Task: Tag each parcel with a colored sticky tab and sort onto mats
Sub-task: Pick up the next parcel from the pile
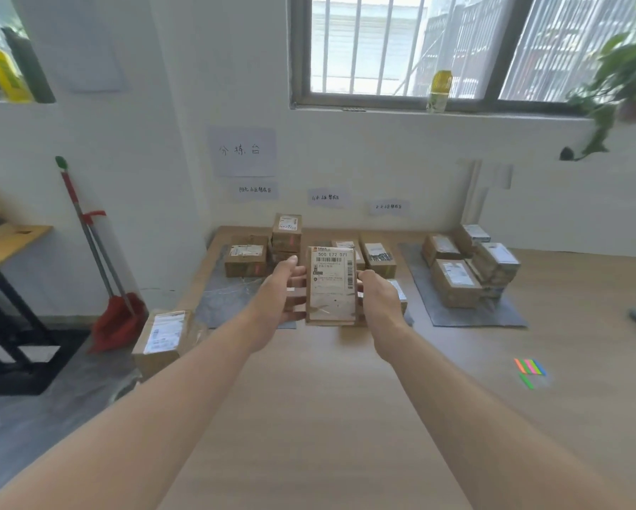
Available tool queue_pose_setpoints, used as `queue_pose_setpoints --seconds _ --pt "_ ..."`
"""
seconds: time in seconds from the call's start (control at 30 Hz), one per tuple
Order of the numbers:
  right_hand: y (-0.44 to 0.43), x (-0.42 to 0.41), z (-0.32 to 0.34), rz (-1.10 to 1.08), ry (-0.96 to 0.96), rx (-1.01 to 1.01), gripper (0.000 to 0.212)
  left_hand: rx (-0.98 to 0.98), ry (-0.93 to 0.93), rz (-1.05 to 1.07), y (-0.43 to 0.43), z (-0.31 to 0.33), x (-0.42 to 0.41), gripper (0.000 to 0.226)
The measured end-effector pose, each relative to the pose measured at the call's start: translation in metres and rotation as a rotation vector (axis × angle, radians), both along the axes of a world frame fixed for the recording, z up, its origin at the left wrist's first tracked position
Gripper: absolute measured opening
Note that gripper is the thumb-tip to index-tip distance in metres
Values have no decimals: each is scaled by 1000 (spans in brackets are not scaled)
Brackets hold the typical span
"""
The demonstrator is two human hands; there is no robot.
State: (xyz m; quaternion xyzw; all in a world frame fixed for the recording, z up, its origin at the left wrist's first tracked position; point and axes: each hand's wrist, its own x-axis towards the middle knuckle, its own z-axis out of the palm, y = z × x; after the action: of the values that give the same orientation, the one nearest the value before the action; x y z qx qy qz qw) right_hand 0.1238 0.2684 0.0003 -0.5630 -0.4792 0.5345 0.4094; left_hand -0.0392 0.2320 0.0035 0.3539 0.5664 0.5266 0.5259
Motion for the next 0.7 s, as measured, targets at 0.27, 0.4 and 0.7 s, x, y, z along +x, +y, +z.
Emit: queue_pose_setpoints --seconds 0.27,0.4,0.7 --pt "14 53 -40 20 -5 -85 34 -113 23 -14 15 -32 50 47" --pt "38 85 -71 61 17 -144 37 -163 20 36 30 -54 85 46" --pt "78 159 -150 230 -22 -274 39 -309 -121 241 52 -122 167 46"
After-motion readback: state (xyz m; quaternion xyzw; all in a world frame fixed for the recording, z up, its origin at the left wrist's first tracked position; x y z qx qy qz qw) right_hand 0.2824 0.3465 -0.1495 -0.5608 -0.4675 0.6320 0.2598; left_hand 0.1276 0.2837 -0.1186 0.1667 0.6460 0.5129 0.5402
